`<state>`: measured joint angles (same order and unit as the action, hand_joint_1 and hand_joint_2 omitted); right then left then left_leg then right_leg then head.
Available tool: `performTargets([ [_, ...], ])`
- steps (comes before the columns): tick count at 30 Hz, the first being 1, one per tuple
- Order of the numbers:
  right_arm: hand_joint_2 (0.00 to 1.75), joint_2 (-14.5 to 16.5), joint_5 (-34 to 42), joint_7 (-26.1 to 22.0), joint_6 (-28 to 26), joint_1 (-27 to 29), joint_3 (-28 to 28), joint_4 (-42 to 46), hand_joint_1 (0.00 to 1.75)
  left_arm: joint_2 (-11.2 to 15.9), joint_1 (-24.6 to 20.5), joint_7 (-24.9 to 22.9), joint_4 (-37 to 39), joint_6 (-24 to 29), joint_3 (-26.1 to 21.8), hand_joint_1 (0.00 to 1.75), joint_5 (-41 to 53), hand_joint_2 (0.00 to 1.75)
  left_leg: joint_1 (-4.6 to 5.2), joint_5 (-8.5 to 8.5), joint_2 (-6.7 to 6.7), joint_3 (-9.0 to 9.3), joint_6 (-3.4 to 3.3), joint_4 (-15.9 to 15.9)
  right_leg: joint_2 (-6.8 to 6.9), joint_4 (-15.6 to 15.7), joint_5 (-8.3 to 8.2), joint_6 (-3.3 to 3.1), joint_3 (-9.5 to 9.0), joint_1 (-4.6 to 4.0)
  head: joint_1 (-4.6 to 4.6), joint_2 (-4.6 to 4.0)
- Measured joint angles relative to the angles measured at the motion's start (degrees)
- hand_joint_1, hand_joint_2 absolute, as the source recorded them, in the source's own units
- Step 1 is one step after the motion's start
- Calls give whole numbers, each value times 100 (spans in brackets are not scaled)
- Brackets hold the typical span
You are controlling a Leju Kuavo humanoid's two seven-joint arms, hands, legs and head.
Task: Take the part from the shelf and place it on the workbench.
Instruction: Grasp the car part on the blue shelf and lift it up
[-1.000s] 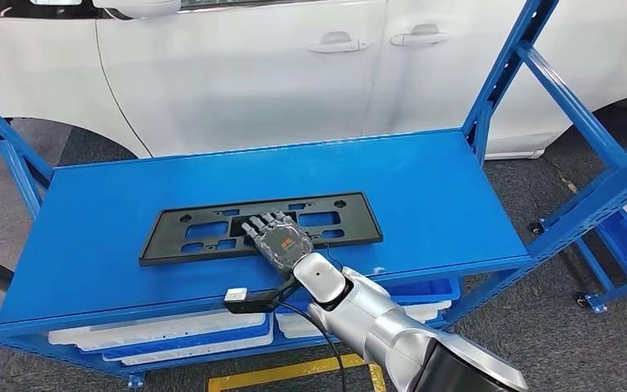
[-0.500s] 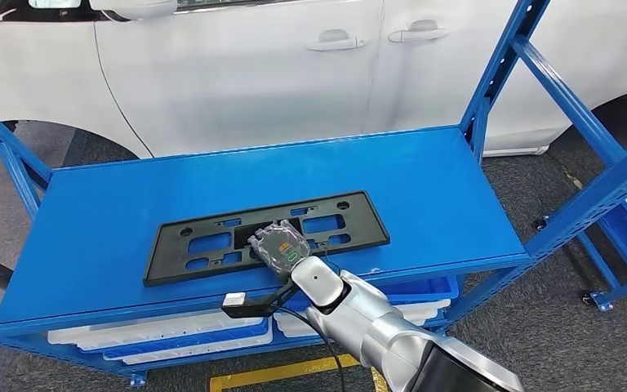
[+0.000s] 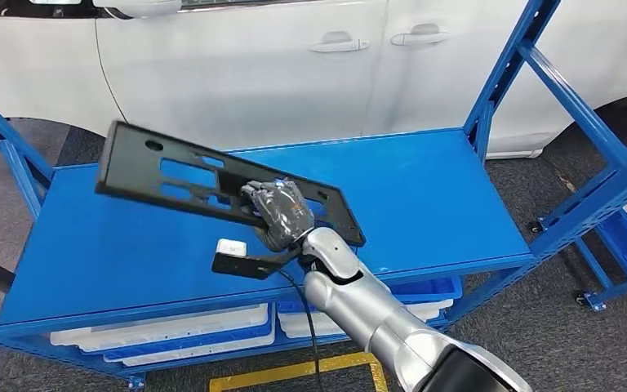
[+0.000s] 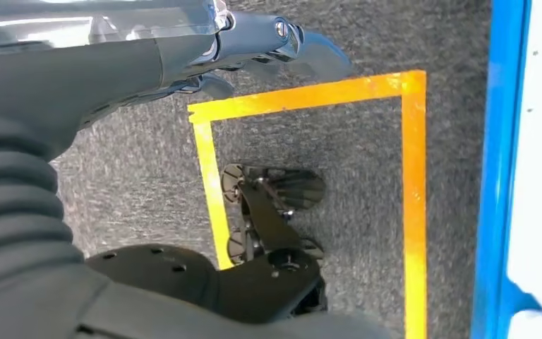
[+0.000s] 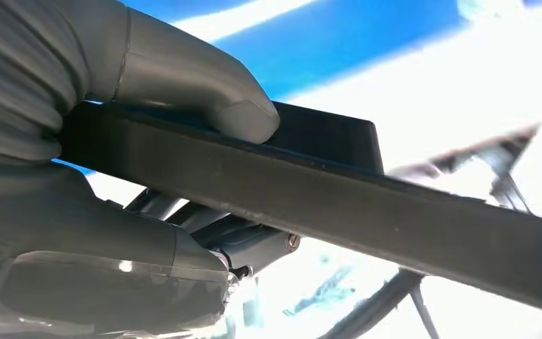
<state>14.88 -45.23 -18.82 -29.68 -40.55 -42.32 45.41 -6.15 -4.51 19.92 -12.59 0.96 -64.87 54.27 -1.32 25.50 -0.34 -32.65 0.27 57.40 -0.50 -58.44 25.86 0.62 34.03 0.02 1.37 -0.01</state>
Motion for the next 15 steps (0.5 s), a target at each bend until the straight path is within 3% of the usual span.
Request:
performTargets([
  [1, 175, -83, 678, -272, 253, 137, 175, 501, 175, -1, 0, 103, 0, -67, -40, 0, -94, 175, -7, -14, 0, -1, -42, -14, 4, -208, 139, 25, 89, 6, -4, 0],
  [4, 175, -370, 3126, -1062, 1262, 655, 738, 2073, 175, -2, 10, 503, 0, -283, -258, 0, -478, 175, 18, -26, -15, -30, -106, -15, 12, -1363, 689, 65, 634, 21, -16, 0],
  [5, 175, -467, 3830, -1154, 1625, 819, 909, 2540, 175, -3, 20, 607, 0, -341, -339, 0, -589, 175, 30, -25, -21, -35, -113, -13, 12, -1604, 742, 66, 758, 21, -16, 0],
  [6, 175, -563, 4440, -1164, 1984, 967, 1073, 2961, 175, -4, 28, 687, 0, -390, -416, 0, -682, 175, 43, -21, -26, -34, -119, -9, 13, -1615, 675, 56, 771, 20, -16, 1],
  [7, 175, -660, 4984, -1164, 2379, 1107, 1237, 3354, 175, -7, 32, 756, 0, -447, -489, 0, -768, 175, 56, -17, -31, -27, -123, -7, 13, -1378, 507, 35, 664, 17, -17, 1],
  [9, 175, -882, 5767, -1368, 3361, 1367, 1549, 4098, 175, -16, 33, 875, 0, -638, -619, 0, -916, 175, 87, 0, -39, -17, -118, 2, 20, -522, 107, -42, 261, -6, -16, 1],
  [10, 175, -981, 5940, -1535, 3851, 1480, 1675, 4428, 175, -20, 32, 923, 0, -743, -668, 0, -960, 175, 103, 9, -41, -21, -105, 10, 28, -180, -16, -71, 109, -18, -16, 1],
  [12, 175, -1134, 6103, -1759, 4677, 1677, 1884, 5019, 175, -23, 29, 979, 0, -877, -745, 0, -994, 175, 118, 25, -31, -30, -64, 17, 34, 62, -60, -98, 12, -40, -18, 1],
  [15, 175, -1255, 6230, -1739, 5210, 1911, 2125, 5668, 175, -11, 16, 985, 0, -907, -798, 0, -971, 175, 119, 106, -14, -25, 17, 73, 34, 117, -79, -149, -22, -4, -22, 1],
])
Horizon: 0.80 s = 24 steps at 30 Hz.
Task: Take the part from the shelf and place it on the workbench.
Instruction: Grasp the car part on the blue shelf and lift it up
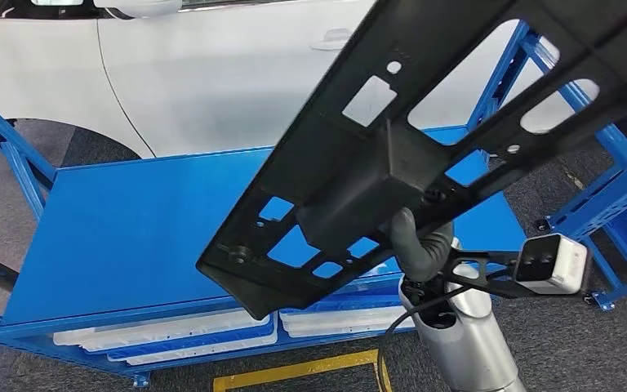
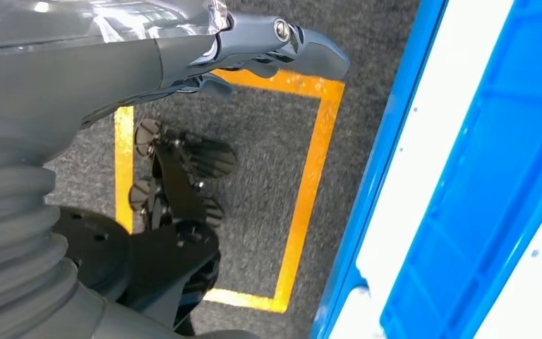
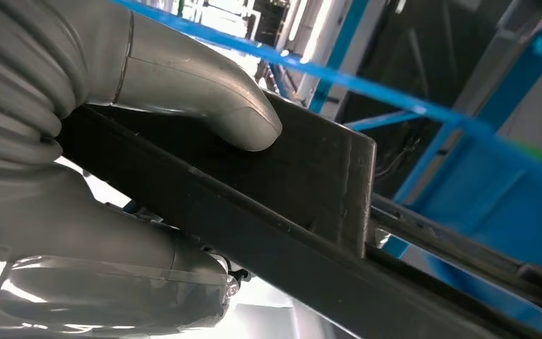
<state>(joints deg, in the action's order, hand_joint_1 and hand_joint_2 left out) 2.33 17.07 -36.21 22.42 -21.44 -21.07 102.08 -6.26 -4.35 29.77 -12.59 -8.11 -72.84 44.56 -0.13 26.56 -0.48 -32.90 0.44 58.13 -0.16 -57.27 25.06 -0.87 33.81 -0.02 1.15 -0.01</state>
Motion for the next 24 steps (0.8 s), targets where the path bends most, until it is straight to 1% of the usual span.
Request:
performTargets([
  [1, 175, -26, 16, 9, 47, 47, 56, 150, 175, 4, -3, -1, 0, -6, -4, 0, 6, 175, 0, 113, 4, -61, 28, 160, 6, 24, -9, -23, -17, 19, 10, 0],
  [2, 175, -45, 27, 10, 71, 87, 99, 271, 175, 8, -3, -1, 0, -10, -7, 0, 10, 175, -9, 282, 8, -179, 54, 441, 12, 41, -14, -41, -31, 32, 19, 0],
  [4, 175, -80, 42, 12, 95, 160, 160, 443, 175, 7, -1, -2, 0, -15, -12, 0, 10, 175, -33, 655, 12, -530, 100, 1228, 16, 39, -12, -55, -31, 28, 34, 1],
  [5, 175, -97, 45, 15, 101, 199, 180, 500, 175, 7, 1, -3, 0, -16, -16, 0, 9, 175, -43, 747, 12, -664, 114, 1523, 16, 35, -11, -57, -30, 25, 34, 1],
  [6, 175, -114, 46, 18, 105, 234, 197, 546, 175, 8, 2, -3, 0, -17, -20, 0, 8, 175, -47, 732, 12, -710, 121, 1626, 15, 29, -10, -56, -31, 23, 34, 0],
  [7, 175, -127, 45, 20, 113, 259, 212, 589, 175, 8, 2, -5, 0, -18, -26, 0, 6, 175, -49, 601, 13, -635, 118, 1478, 13, 25, -9, -55, -36, 23, 35, 0],
  [8, 175, -138, 41, 12, 133, 277, 225, 630, 175, 10, -1, -13, 0, -9, -31, 0, 7, 175, -50, 391, 13, -452, 105, 1115, 11, 22, -8, -51, -47, 22, 35, 0],
  [9, 175, -149, 31, -3, 171, 288, 238, 674, 175, 13, -5, -34, 0, 19, -35, 0, 14, 175, -47, 198, 13, -227, 80, 661, 9, 19, -7, -43, -56, 21, 34, 0],
  [10, 175, -163, 16, -23, 223, 296, 249, 718, 175, 15, -12, -71, 0, 62, -37, 0, 24, 175, -35, 51, 13, -32, 54, 268, 7, 10, -10, -26, -56, 12, 32, 0],
  [11, 175, -180, -8, -46, 284, 308, 255, 761, 175, 18, -17, -124, 0, 117, -38, 0, 42, 175, -21, -30, 11, 89, 26, 12, 7, 3, -20, -2, -47, 7, 31, 0],
  [12, 175, -203, -38, -64, 343, 325, 259, 801, 175, 20, -20, -190, 0, 178, -38, 0, 61, 175, -6, -47, 7, 127, 3, -91, 9, -2, -34, 26, -31, 4, 29, 0],
  [13, 175, -229, -72, -80, 394, 340, 259, 834, 175, 22, -18, -257, 0, 231, -38, 0, 79, 175, 8, -62, 4, 119, -17, -97, 9, -1, -52, 58, -17, 4, 29, 0],
  [14, 175, -255, -104, -91, 429, 353, 256, 865, 175, 25, -14, -321, 0, 277, -39, 0, 98, 175, -5, -90, 5, 108, -50, -115, 10, 0, -57, 91, -6, 6, 30, 0],
  [15, 175, -284, -122, -100, 459, 362, 253, 887, 175, 26, -13, -385, 0, 323, -39, 0, 113, 175, -17, -124, 11, 100, -85, -143, 9, -32, -12, 121, 9, 9, 28, 0],
  [16, 175, -315, -121, -103, 491, 366, 249, 906, 175, 29, -14, -444, 0, 362, -40, 0, 125, 175, -32, -163, 19, 86, -126, -172, 8, -146, 105, 150, 56, 13, 22, 0],
  [17, 175, -352, -95, -92, 529, 370, 242, 918, 175, 31, -18, -501, 0, 393, -40, 0, 137, 175, -46, -203, 27, 63, -160, -200, 7, -384, 301, 177, 146, 21, 16, 1],
  [19, 175, -444, -6, -41, 629, 379, 206, 920, 175, 38, -23, -611, 0, 446, -40, 0, 161, 175, -39, -260, 32, -23, -186, -190, 7, -1126, 774, 218, 416, 49, 8, 0],
  [20, 175, -495, 39, -21, 680, 383, 179, 914, 175, 40, -22, -662, 0, 463, -40, 0, 171, 175, -37, -287, 32, -77, -183, -174, 8, -1460, 929, 236, 522, 62, 8, 0],
  [21, 175, -543, 72, -16, 729, 382, 152, 907, 175, 42, -21, -714, 0, 479, -40, 0, 179, 175, -36, -314, 32, -133, -179, -153, 9, -1624, 979, 249, 543, 74, 8, 0],
  [22, 175, -583, 92, -32, 779, 373, 130, 900, 175, 43, -20, -770, 0, 492, -40, 0, 186, 175, -37, -341, 31, -190, -170, -127, 10, -1553, 920, 257, 446, 86, 8, 1],
  [23, 175, -614, 111, -57, 830, 358, 114, 895, 175, 41, -19, -829, 0, 509, -40, 0, 199, 175, -39, -365, 28, -246, -157, -99, 11, -1252, 783, 260, 228, 98, 8, 1],
  [24, 175, -634, 135, -80, 873, 340, 105, 892, 175, 38, -19, -888, 0, 532, -40, 0, 213, 175, -41, -388, 25, -294, -138, -65, 11, -807, 661, 257, -56, 109, 7, 1],
])
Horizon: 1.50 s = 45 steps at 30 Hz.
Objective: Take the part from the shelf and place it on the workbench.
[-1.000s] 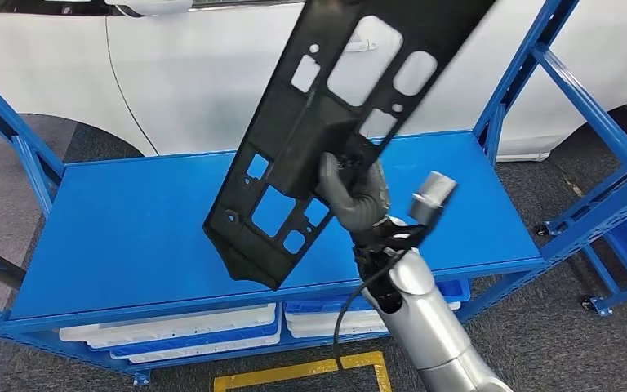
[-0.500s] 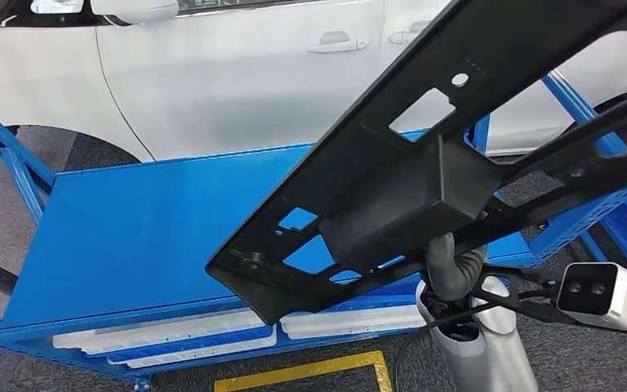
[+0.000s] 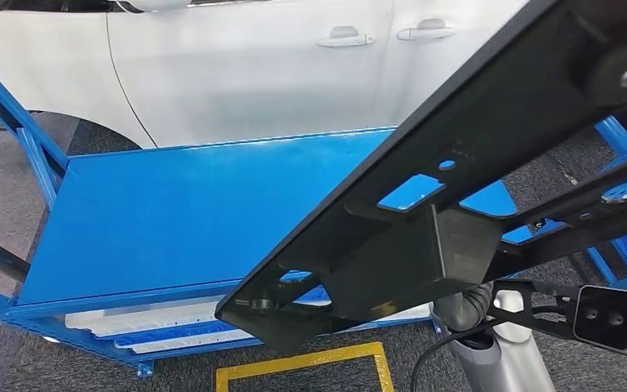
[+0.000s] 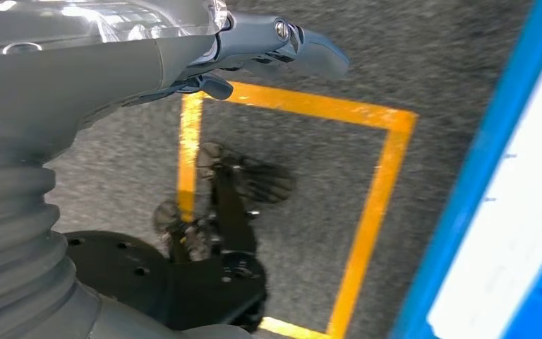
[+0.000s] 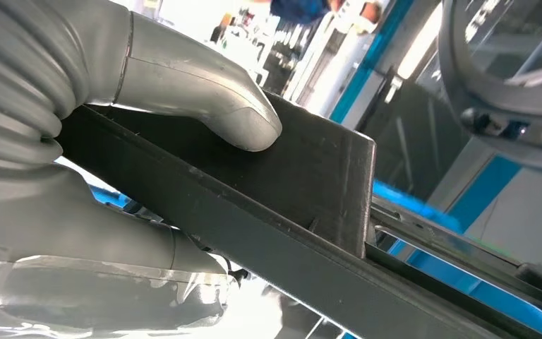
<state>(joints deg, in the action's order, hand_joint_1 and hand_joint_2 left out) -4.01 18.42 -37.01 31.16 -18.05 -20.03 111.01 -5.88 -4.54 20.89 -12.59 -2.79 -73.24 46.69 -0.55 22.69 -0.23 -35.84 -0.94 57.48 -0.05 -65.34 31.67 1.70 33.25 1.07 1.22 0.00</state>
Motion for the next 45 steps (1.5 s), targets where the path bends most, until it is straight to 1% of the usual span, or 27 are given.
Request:
performTargets([
  [2, 175, -21, 78, -25, 66, -12, -9, 1, 175, -4, 3, -99, 0, 55, 0, 0, 39, 175, 3, -45, -13, -59, 58, 42, -13, 624, -182, -34, -390, -20, 3, -1],
  [6, 175, -57, 330, -1, 282, 28, -10, -12, 175, -3, 28, -269, 0, 155, 0, 0, 121, 175, 0, -117, -23, -112, 208, 54, -23, 761, -295, -184, -357, -47, -5, -1],
  [8, 175, -66, 523, 18, 462, 49, 3, -46, 175, -2, 48, -327, 0, 211, 0, 0, 156, 175, -12, 198, -17, -232, 262, 326, -4, 784, -415, -270, -253, -30, 3, -1],
  [10, 175, -71, 695, 24, 638, 57, 32, -120, 175, -2, 52, -351, 0, 270, 1, 0, 185, 175, -20, 769, -10, -440, 299, 1023, 6, 780, -530, -313, -112, -41, 12, -1],
  [11, 175, -73, 743, 26, 712, 61, 49, -170, 175, -1, 52, -355, 0, 290, 1, 0, 193, 175, -21, 974, -10, -522, 312, 1394, 8, 776, -585, -319, -36, -53, 12, -2],
  [12, 175, -76, 773, 26, 777, 62, 64, -222, 175, 8, 52, -358, 0, 298, 1, 0, 196, 175, -20, 1053, -10, -531, 314, 1633, 11, 770, -639, -322, 39, -67, 11, -2],
  [13, 175, -78, 789, 27, 832, 63, 80, -272, 175, 22, 52, -363, -1, 301, 1, 0, 194, 175, -18, 1019, -10, -442, 304, 1676, 13, 763, -689, -321, 110, -80, 12, -2],
  [14, 175, -79, 800, 27, 870, 64, 95, -313, 175, 40, 52, -367, -1, 295, 0, 0, 189, 175, -13, 896, -10, -235, 280, 1486, 14, 756, -737, -319, 174, -94, 11, -2],
  [15, 175, -80, 810, 27, 893, 63, 109, -345, 175, 66, 49, -373, -2, 282, 0, 0, 185, 175, -2, 757, -10, 71, 241, 1108, 14, 751, -783, -315, 227, -106, 12, -1],
  [17, 175, -79, 837, 32, 902, 65, 143, -378, 175, 127, 34, -384, -7, 245, 1, 0, 183, 175, 34, 668, -6, 641, 160, 280, 18, 747, -868, -283, 296, -124, 8, -1],
  [19, 175, -79, 878, 54, 894, 68, 174, -392, 175, 182, 24, -393, -11, 225, 1, 0, 180, 175, 79, 689, -5, 824, 111, -81, 30, 759, -951, -219, 316, -108, 13, 0],
  [21, 175, -84, 947, 104, 887, 68, 208, -402, 175, 216, 26, -401, -11, 222, 1, 0, 170, 175, 86, 578, 4, 780, 61, -142, 31, 780, -1012, -147, 321, -84, 24, -1],
  [22, 175, -89, 989, 130, 885, 66, 234, -409, 175, 228, 23, -404, -11, 220, 0, 0, 165, 175, 73, 507, 17, 748, 22, -178, 24, 735, -940, -114, 352, -80, 22, -1],
  [24, 175, -106, 1052, 176, 886, 61, 287, -431, 175, 238, 14, -408, -11, 213, 0, 0, 158, 175, 43, 345, 44, 635, -36, -234, 12, 322, -489, -54, 509, -63, 5, -1],
  [26, 175, -121, 1067, 197, 894, 67, 311, -464, 175, 242, 11, -427, -11, 213, 0, 0, 160, 175, 46, 209, 51, 459, -51, -225, 10, -428, 41, 1, 724, -37, -6, -1],
  [27, 175, -127, 1055, 201, 892, 75, 314, -483, 175, 243, 12, -446, -11, 221, 0, 0, 167, 175, 45, 145, 55, 362, -44, -208, 10, -726, 140, 24, 767, -25, -6, 0],
  [29, 175, -130, 993, 205, 872, 86, 319, -518, 175, 243, 15, -486, -11, 239, 0, 0, 193, 175, 38, 30, 62, 155, -19, -150, 11, -775, -27, 56, 570, 3, -6, 0],
  [30, 175, -130, 949, 205, 855, 89, 321, -530, 175, 243, 17, -500, -11, 246, 0, 0, 213, 175, 33, -17, 63, 56, 1, -107, 11, -484, -179, 64, 309, 18, -6, 0],
  [32, 175, -130, 863, 187, 824, 92, 329, -539, 175, 247, 19, -508, -12, 248, 1, 0, 260, 175, 34, -91, 55, -100, 56, -14, 4, 315, -232, 34, -268, 18, -2, 0],
  [34, 175, -131, 773, 133, 795, 106, 340, -538, 175, 266, 21, -497, -13, 240, 4, 0, 320, 175, 39, -165, 47, -158, 126, 28, -12, 734, -138, -52, -508, -13, -7, 0],
  [36, 175, -132, 680, 73, 778, 126, 345, -538, 175, 296, 36, -486, -13, 226, 12, 0, 375, 175, 27, -246, 41, -177, 206, 6, -13, 769, -211, -162, -452, -27, -31, -1],
  [37, 175, -132, 638, 47, 776, 133, 345, -537, 175, 310, 46, -485, -12, 222, 16, 0, 395, 175, 15, -199, 37, -215, 240, 31, -5, 774, -271, -215, -400, -26, -37, -1],
  [39, 175, -131, 559, 1, 765, 148, 342, -535, 175, 340, 61, -485, -11, 220, 22, 0, 413, 175, -5, 245, 33, -364, 293, 394, 13, 794, -418, -292, -253, -14, -31, -2],
  [41, 175, -130, 469, -54, 733, 171, 341, -533, 175, 369, 61, -485, -13, 221, 26, 0, 412, 175, -10, 847, 33, -547, 331, 1143, 15, 789, -557, -320, -77, -29, -23, 0],
  [42, 175, -130, 429, -89, 720, 190, 343, -533, 175, 381, 58, -486, -13, 227, 27, 0, 401, 175, -10, 992, 34, -587, 339, 1492, 17, 785, -623, -322, 10, -40, -24, 0],
  [44, 175, -130, 375, -158, 709, 227, 351, -532, 175, 400, 58, -491, -13, 251, 27, 0, 372, 175, -9, 888, 33, -419, 322, 1715, 19, 778, -755, -318, 180, -63, -23, -1],
  [45, 175, -130, 361, -188, 718, 239, 360, -531, 175, 411, 59, -494, -13, 265, 27, 0, 356, 175, -5, 734, 32, -179, 294, 1509, 18, 775, -816, -312, 253, -74, -24, -1],
])
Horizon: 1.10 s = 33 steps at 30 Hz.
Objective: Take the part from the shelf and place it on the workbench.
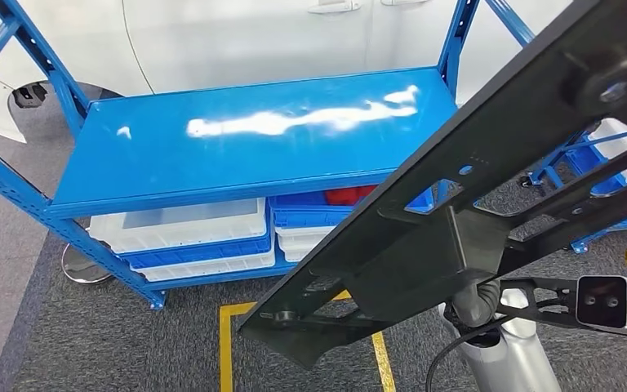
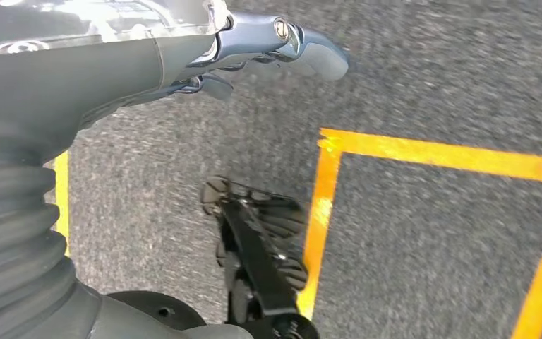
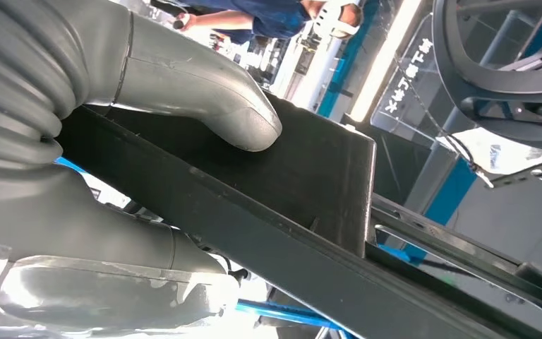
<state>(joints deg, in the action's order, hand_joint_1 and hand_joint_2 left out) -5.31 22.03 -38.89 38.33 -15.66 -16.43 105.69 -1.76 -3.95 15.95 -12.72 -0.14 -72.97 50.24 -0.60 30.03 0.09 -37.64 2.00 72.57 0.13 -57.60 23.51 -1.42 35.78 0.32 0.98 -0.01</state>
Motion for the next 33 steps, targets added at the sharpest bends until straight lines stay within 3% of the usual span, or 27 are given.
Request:
performTargets([
  [1, 175, 2, -13, -22, 13, 6, 11, 4, 175, 17, -2, -2, -1, 9, -1, 0, -14, 175, 10, -107, -2, 328, -42, -380, 0, -4, -56, 7, 57, -7, 1, 1],
  [3, 175, 7, -39, -49, 47, 21, 45, 23, 175, 63, -16, -8, -10, 20, 0, 0, -36, 175, 46, -59, -3, 966, -120, -1268, 1, -7, -158, 46, 122, -24, -3, 1],
  [4, 175, 10, -53, -56, 61, 34, 61, 33, 175, 86, -20, -11, -15, 24, 0, 0, -43, 175, 69, 8, -4, 1142, -149, -1553, 8, -1, -207, 79, 130, -20, -1, 1],
  [5, 175, 14, -69, -61, 72, 55, 73, 42, 175, 107, -20, -16, -20, 28, 0, 0, -46, 175, 90, 40, -3, 1207, -168, -1699, 14, 14, -258, 116, 133, -14, 6, 1],
  [7, 175, 20, -105, -68, 82, 117, 84, 49, 175, 133, -7, -26, -25, 35, -1, 0, -52, 175, 80, -75, 10, 1150, -227, -1761, 15, 20, -278, 189, 155, 5, 20, 1],
  [8, 175, 21, -117, -71, 84, 149, 86, 53, 175, 140, -3, -32, -26, 37, -1, 0, -53, 175, 67, -151, 24, 1099, -265, -1783, 9, -66, -147, 217, 199, 10, 14, 0],
  [9, 175, 22, -126, -74, 85, 175, 90, 56, 175, 142, -2, -37, -27, 37, -1, 0, -55, 175, 51, -230, 38, 1034, -297, -1803, 3, -263, 89, 243, 274, 15, 3, 0],
  [11, 175, 22, -140, -82, 91, 216, 98, 60, 175, 142, -3, -39, -27, 21, -1, 0, -59, 175, 55, -362, 52, 857, -332, -1793, -2, -979, 692, 290, 474, 34, -15, 1],
  [12, 175, 26, -161, -87, 94, 237, 102, 60, 175, 142, -1, -36, -27, 9, -2, 0, -61, 175, 56, -423, 52, 762, -329, -1780, -2, -1360, 849, 312, 550, 42, -16, 1],
  [13, 175, 31, -187, -91, 102, 257, 105, 60, 175, 141, 2, -29, -27, -6, -2, 0, -63, 175, 56, -480, 53, 663, -322, -1762, -2, -1638, 845, 328, 573, 49, -15, 0],
  [14, 175, 39, -213, -93, 112, 272, 108, 60, 175, 139, 5, -22, -27, -16, -3, 0, -63, 175, 54, -529, 53, 568, -310, -1739, -1, -1738, 700, 336, 515, 54, -15, 0],
  [15, 175, 48, -228, -93, 130, 281, 113, 61, 175, 136, 7, -16, -27, -24, -5, 0, -65, 175, 52, -575, 56, 477, -295, -1709, 1, -1641, 501, 337, 365, 59, -15, 0],
  [16, 175, 54, -220, -93, 154, 285, 121, 66, 175, 130, 8, -11, -27, -33, -9, 0, -69, 175, 51, -611, 61, 401, -277, -1669, 17, -1342, 356, 329, 108, 61, -15, -1],
  [17, 175, 61, -188, -93, 183, 284, 131, 76, 175, 124, 9, -10, -27, -47, -13, 0, -74, 175, 61, -635, 70, 342, -261, -1619, 73, -910, 351, 313, -211, 47, -16, 0],
  [19, 175, 83, -87, -93, 242, 281, 160, 98, 175, 112, 18, -11, -27, -90, -22, 0, -84, 175, 80, -669, 93, 282, -214, -1532, 177, -168, 561, 223, -703, 14, -15, 0],
  [20, 175, 96, -43, -93, 266, 280, 177, 105, 175, 109, 26, -12, -27, -111, -26, 0, -88, 175, 82, -690, 116, 272, -182, -1515, 199, 4, 653, 171, -796, -7, -14, 1],
  [22, 175, 111, -1, -92, 289, 284, 213, 107, 175, 107, 37, -14, -27, -130, -31, 0, -92, 175, 63, -714, 158, 259, -105, -1504, 143, 63, 620, 62, -777, -6, -15, 0],
  [23, 175, 119, 4, -91, 290, 283, 224, 108, 175, 106, 38, -15, -27, -133, -32, 0, -93, 175, 53, -637, 153, 222, -70, -1424, 106, 76, 574, 15, -749, -4, -10, 0],
  [25, 175, 140, 9, -88, 289, 285, 233, 108, 175, 105, 40, -19, -27, -130, -36, 0, -98, 175, 34, -258, 98, 18, -15, -920, 32, 93, 481, -50, -676, 2, -1, -1],
  [27, 175, 154, -1, -76, 276, 290, 240, 113, 175, 104, 41, -32, -27, -121, -52, 0, -126, 175, 27, 158, 59, -265, 15, -138, -59, 79, 414, -69, -583, -11, 4, 0],
  [28, 175, 155, -24, -68, 256, 295, 251, 126, 175, 104, 41, -37, -27, -119, -71, 0, -146, 175, 26, 235, 51, -329, 15, 109, -109, 69, 389, -68, -544, -19, 4, 0],
  [29, 175, 155, -57, -61, 226, 303, 267, 147, 175, 105, 40, -35, -27, -120, -92, 0, -163, 175, 27, 195, 45, -286, 3, 134, -162, 59, 370, -64, -514, -27, 4, 0],
  [30, 175, 155, -93, -60, 195, 311, 287, 175, 175, 107, 40, -27, -27, -124, -111, 0, -173, 175, 30, 56, 27, -125, -24, -83, -218, 52, 355, -59, -496, -38, 5, 0],
  [31, 175, 155, -121, -63, 173, 319, 308, 207, 175, 112, 39, -16, -27, -128, -124, 0, -177, 175, 35, -132, -32, 122, -68, -482, -274, 48, 344, -53, -489, -49, 5, 0],
  [33, 175, 155, -150, -78, 158, 328, 346, 260, 175, 143, 37, -1, -33, -137, -134, 0, -178, 175, 39, -333, -265, 582, -167, -1270, -370, 48, 317, -25, -467, -46, -11, 0],
])
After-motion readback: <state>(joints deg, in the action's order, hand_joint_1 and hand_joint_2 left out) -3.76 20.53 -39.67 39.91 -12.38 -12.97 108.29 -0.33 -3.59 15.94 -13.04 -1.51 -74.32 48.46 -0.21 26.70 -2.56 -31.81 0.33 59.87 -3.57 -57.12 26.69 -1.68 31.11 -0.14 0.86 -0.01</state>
